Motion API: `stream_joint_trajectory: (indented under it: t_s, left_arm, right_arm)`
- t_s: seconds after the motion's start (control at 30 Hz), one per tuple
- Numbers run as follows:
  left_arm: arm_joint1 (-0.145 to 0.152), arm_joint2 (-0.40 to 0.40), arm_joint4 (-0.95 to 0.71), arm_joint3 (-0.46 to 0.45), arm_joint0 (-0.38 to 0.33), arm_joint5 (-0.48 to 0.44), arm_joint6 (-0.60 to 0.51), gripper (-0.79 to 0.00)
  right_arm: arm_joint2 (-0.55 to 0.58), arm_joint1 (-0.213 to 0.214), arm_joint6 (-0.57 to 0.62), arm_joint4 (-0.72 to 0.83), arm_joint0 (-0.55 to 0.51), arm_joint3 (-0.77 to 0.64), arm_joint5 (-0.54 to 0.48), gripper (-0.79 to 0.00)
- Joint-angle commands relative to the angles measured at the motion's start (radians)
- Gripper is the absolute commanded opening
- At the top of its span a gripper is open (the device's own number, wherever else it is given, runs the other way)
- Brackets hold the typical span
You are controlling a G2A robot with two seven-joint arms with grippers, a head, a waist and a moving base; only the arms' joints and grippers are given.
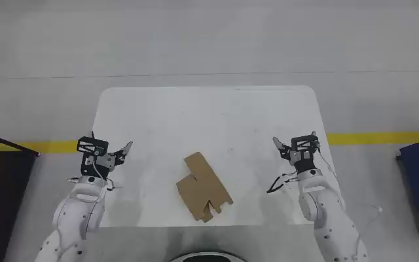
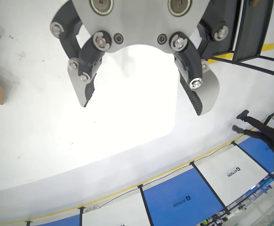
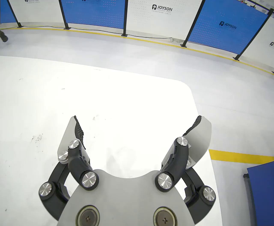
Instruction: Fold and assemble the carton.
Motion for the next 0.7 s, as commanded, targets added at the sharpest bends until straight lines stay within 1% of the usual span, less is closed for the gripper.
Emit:
stream_joint_trajectory:
  t_s: [0.0, 0.23, 0.3, 0.4, 0.47, 0.57, 0.63, 0.67]
  left_arm:
    - [0.000, 0.000, 0.000, 0.000, 0.000, 0.000, 0.000, -0.001]
    - [0.000, 0.001, 0.019, 0.017, -0.009, 0.001, -0.007, 0.000]
    - [-0.002, 0.034, 0.012, 0.041, -0.039, -0.058, -0.012, 0.000]
    - [-0.006, 0.126, 0.030, 0.111, -0.133, -0.226, -0.059, 0.000]
    - [-0.010, 0.193, 0.081, 0.167, -0.202, -0.294, -0.110, 0.000]
    - [-0.022, 0.298, 0.161, 0.231, -0.285, -0.362, -0.149, 0.000]
    - [-0.029, 0.349, 0.206, 0.261, -0.321, -0.372, -0.151, 0.000]
    - [-0.032, 0.369, 0.230, 0.273, -0.334, -0.361, -0.150, 0.000]
  right_arm:
    - [0.000, 0.000, 0.000, 0.000, 0.000, 0.000, 0.000, -0.001]
    - [0.000, 0.000, 0.000, 0.000, 0.000, 0.000, 0.000, 0.000]
    - [0.000, 0.000, 0.000, 0.000, 0.000, 0.000, 0.000, 0.000]
    - [0.000, 0.000, 0.000, 0.000, 0.000, 0.000, 0.000, 0.000]
    - [0.000, 0.000, 0.000, 0.000, 0.000, 0.000, 0.000, 0.000]
    - [0.000, 0.000, 0.000, 0.000, 0.000, 0.000, 0.000, 0.000]
    - [0.000, 0.000, 0.000, 0.000, 0.000, 0.000, 0.000, 0.000]
    - [0.000, 0.000, 0.000, 0.000, 0.000, 0.000, 0.000, 0.000]
